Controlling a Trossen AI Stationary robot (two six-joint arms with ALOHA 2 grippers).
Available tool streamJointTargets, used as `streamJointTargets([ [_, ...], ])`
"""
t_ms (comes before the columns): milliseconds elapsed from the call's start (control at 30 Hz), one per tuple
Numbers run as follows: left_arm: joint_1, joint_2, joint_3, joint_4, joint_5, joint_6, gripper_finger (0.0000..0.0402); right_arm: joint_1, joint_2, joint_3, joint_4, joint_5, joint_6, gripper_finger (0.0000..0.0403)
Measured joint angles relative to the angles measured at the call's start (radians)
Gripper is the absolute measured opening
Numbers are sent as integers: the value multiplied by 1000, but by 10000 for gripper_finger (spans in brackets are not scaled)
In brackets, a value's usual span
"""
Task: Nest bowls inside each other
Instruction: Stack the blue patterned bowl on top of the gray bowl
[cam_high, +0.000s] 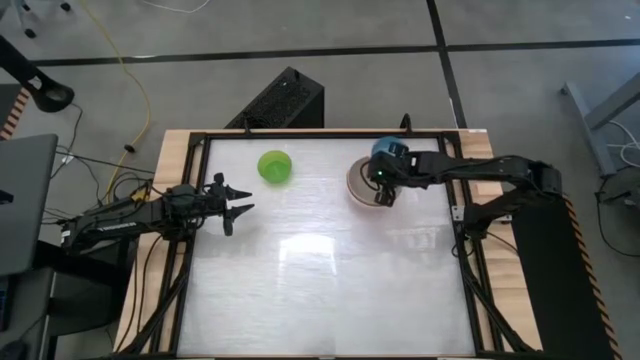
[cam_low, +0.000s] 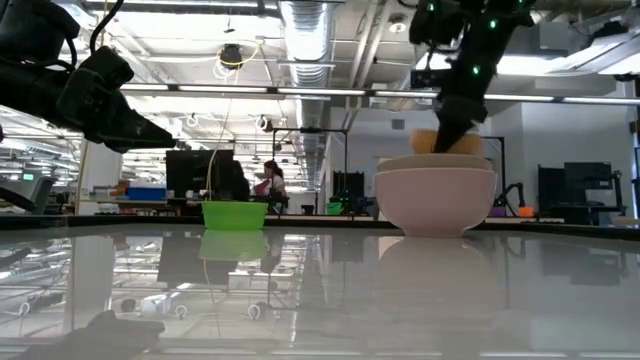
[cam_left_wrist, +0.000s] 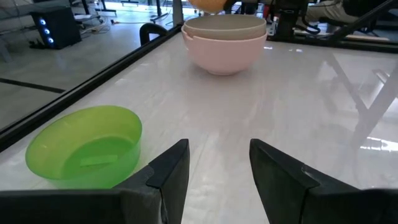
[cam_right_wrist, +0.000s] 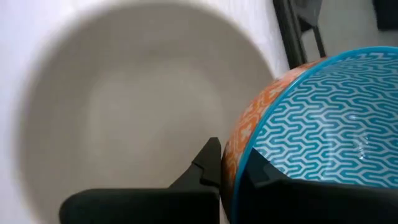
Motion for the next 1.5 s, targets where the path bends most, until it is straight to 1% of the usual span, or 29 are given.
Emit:
streamJointTargets([
  [100,0,0,0,0,0,0,158,44,0,42,1,-28,33,21],
  [200,0,0,0,0,0,0,158,109,8,71,3,-101,78,21],
  [233,0,0,0,0,0,0,158,130,14,76,3,-110,96,21],
  [333,0,0,0,0,0,0,158,181,45,76,-23,-115,144,21],
  [400,0,0,0,0,0,0,158,189,78,76,-45,-103,151,21],
  [500,0,0,0,0,0,0,158,183,130,75,-50,-42,145,21],
  [667,0,0,0,0,0,0,158,141,168,75,-48,-36,132,21],
  [833,0,0,0,0,0,0,158,108,158,75,-35,-96,110,21],
  [1000,0,0,0,0,0,0,158,73,164,75,-32,-188,109,21],
  [1500,0,0,0,0,0,0,158,64,166,75,-18,-205,116,21],
])
